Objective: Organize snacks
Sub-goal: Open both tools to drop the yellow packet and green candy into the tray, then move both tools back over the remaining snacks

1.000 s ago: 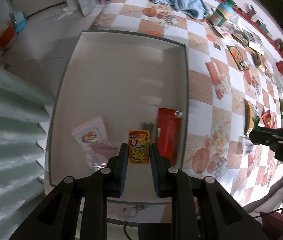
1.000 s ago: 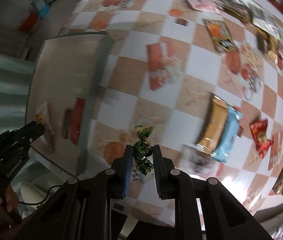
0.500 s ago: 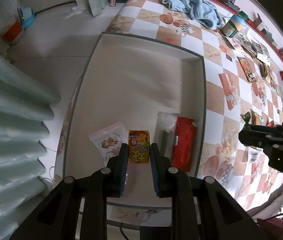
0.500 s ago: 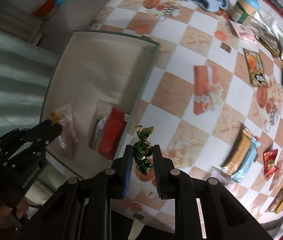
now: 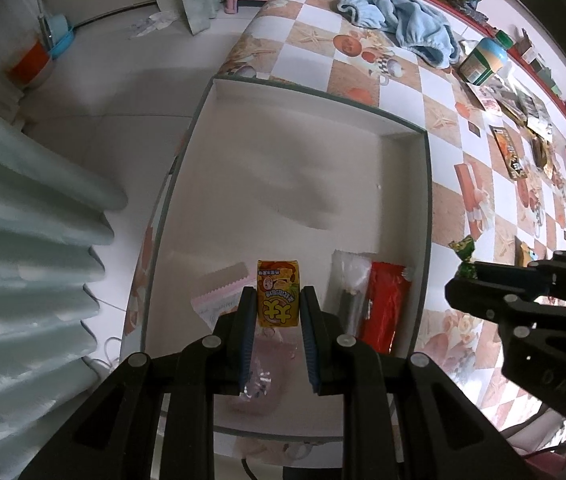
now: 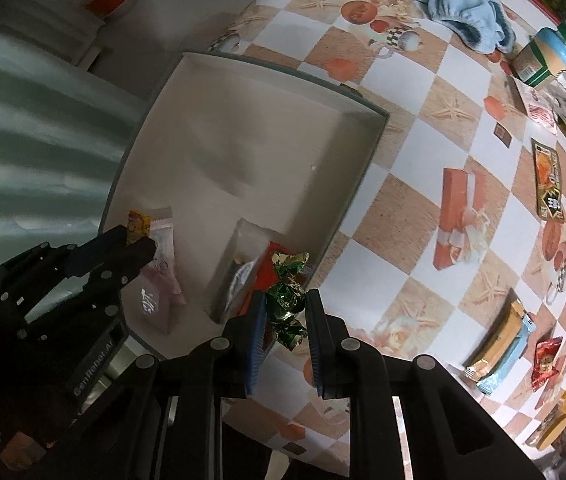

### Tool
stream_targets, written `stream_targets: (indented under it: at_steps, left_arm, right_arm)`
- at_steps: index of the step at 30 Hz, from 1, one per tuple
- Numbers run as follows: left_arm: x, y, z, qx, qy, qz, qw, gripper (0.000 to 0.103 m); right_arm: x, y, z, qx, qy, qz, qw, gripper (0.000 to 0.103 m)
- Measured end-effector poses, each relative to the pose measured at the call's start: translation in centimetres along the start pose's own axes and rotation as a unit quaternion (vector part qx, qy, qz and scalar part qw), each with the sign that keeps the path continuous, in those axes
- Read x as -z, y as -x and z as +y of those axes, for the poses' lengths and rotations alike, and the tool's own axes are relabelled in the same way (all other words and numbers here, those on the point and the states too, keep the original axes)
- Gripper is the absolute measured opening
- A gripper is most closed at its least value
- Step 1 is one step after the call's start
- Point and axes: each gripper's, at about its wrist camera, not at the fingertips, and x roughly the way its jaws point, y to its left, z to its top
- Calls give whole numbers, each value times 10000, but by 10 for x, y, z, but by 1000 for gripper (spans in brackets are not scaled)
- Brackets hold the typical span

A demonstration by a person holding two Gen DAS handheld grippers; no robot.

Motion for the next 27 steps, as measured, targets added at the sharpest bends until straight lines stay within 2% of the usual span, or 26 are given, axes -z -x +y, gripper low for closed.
stream_targets:
  at_steps: [21,22,24,26,27]
  left_arm:
    - [-10,-15,-2,-49,-52,169,9998,24]
    - [-10,-16,-3,-60,-64,195,9998,26]
    - [-9,-16,-3,-87,-77,223,9997,42]
    - [-9,-15,-3,-251,-69,169,9995,64]
    - [-8,-14,-1,-297,-33,138,9995,69]
  right_arm:
    - [-24,-19,6,-290,19,176,9994,22]
    - [-24,-20,7,-298,38,196,9994,22]
    - [-23,-22,7,-323,25,225,9992,22]
    - [-23,-23,4,-324,-63,254,9991,24]
    - [-22,-24,1,-307,-104,259,9991,24]
